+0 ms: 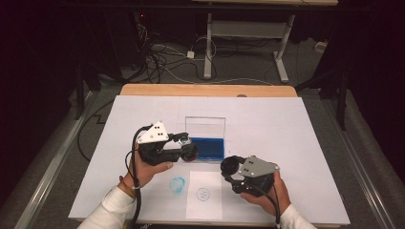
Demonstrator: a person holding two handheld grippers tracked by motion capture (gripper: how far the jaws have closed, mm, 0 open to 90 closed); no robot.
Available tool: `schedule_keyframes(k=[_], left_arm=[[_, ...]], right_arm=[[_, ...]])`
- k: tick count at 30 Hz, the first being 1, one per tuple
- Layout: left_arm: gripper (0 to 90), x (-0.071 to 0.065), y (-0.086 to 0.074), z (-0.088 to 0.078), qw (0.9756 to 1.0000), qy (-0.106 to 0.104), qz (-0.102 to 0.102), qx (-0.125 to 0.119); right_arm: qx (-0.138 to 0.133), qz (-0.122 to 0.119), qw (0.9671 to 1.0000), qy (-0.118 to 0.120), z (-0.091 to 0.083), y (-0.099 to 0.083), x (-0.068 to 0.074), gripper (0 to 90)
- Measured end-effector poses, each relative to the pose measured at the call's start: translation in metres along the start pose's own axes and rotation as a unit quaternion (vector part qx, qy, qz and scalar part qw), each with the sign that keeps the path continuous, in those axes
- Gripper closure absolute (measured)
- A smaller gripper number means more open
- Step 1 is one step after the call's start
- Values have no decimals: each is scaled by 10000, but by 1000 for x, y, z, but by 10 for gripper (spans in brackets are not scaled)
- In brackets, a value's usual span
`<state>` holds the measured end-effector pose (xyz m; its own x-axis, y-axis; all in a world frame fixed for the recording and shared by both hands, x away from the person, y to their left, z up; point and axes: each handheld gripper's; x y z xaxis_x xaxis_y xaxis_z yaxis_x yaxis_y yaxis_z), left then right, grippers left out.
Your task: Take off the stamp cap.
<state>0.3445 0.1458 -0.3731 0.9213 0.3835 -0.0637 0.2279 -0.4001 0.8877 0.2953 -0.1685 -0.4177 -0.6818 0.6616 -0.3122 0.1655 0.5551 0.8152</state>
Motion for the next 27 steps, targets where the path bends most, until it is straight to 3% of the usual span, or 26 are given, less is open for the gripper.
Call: schedule_keyframes(k=[12,27], left_arm=[[546,4,-3,-5,9994,217,146,208],[546,7,-3,-13,9989,360,237,202]], right_arm=[[-89,390,9975,-586,-29,-23,-31,388],[-59,580,9945,-873,-50,-45,-41,387]])
Point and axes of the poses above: each handheld gripper's, and its own axes: z roughly forward along the jaws, y roughly out of its top, x roughly to its left, and after that the axes turned 8 degrees about -y, right-handed
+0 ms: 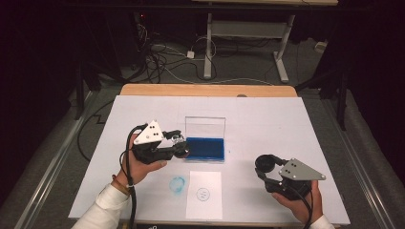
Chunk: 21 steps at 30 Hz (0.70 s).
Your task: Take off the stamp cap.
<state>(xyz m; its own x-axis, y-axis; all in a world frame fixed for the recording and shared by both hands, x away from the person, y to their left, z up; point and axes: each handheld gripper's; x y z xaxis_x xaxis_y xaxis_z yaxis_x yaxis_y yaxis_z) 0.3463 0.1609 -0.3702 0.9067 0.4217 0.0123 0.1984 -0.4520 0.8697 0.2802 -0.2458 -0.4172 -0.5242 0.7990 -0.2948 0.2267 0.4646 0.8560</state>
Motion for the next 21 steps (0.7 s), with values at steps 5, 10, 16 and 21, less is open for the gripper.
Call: schedule_keyframes(k=[5,10,16,21], left_arm=[[546,1,0,-1,10000,-2,-8,-11],[546,-1,5,2,10000,-34,60,-1],[545,-2,12,10,9998,-113,124,60],[546,1,19,14,9998,-156,128,51]], right_arm=[[24,29,10000,-32,-3,-4,-2,387],[18,91,9999,-44,-6,-6,-4,387],[31,138,9999,-50,-6,-7,-5,387],[47,95,9999,-25,-4,-7,-5,387]])
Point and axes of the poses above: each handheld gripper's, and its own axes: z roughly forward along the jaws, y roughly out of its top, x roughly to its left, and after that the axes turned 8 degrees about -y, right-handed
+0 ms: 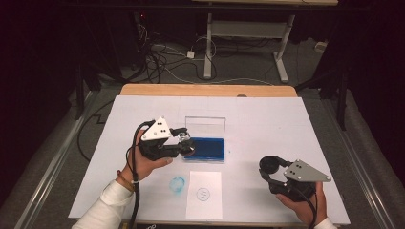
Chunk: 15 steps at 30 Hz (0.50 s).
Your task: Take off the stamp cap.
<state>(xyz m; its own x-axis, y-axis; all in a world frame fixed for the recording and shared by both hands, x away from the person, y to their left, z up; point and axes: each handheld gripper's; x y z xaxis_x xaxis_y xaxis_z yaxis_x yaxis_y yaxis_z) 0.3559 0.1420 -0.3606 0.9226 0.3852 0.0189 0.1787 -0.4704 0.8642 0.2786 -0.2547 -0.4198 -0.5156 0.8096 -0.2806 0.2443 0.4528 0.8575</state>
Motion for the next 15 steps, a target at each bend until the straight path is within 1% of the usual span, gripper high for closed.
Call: schedule_keyframes(k=[4,9,11,15], left_arm=[[546,3,7,4,10000,-17,37,31],[545,6,15,10,9999,-35,86,126],[546,8,16,12,9999,-61,44,108],[545,11,17,18,9998,-67,19,174]], right_arm=[[5,21,10000,-1,1,0,-1,387],[34,39,10000,6,1,0,-1,387],[44,17,10000,15,2,-1,-1,387],[44,20,10000,22,2,-1,0,387]])
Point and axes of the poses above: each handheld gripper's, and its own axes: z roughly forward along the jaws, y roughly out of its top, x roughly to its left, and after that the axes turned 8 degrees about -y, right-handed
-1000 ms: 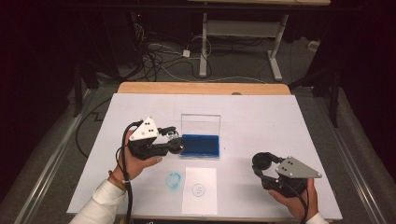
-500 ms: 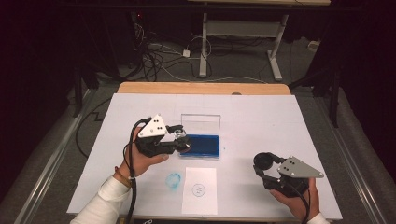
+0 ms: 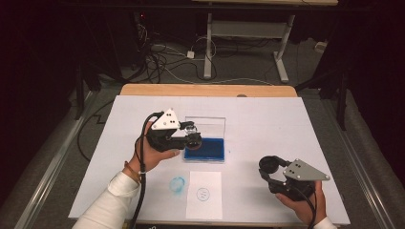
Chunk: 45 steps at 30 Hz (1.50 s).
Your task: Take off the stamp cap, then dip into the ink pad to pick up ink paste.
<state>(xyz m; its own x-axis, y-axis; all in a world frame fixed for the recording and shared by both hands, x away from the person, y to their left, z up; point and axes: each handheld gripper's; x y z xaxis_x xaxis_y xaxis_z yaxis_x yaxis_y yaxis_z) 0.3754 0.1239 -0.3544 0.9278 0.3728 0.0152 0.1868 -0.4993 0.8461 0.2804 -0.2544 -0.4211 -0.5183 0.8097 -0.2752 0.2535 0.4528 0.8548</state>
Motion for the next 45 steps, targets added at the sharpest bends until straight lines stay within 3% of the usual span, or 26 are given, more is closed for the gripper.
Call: schedule_keyframes(k=[12,23,35,45], left_arm=[[545,9,3,19,9998,-47,-64,177],[545,18,-4,42,9990,-111,-243,369],[545,22,-32,63,9969,25,-426,655],[545,25,-46,70,9959,126,-491,750]], right_arm=[[43,-20,10000,14,1,-1,1,386],[76,-75,9999,17,2,-3,1,386],[124,-164,9998,83,4,-3,5,386],[169,-201,9996,103,5,-4,6,386]])
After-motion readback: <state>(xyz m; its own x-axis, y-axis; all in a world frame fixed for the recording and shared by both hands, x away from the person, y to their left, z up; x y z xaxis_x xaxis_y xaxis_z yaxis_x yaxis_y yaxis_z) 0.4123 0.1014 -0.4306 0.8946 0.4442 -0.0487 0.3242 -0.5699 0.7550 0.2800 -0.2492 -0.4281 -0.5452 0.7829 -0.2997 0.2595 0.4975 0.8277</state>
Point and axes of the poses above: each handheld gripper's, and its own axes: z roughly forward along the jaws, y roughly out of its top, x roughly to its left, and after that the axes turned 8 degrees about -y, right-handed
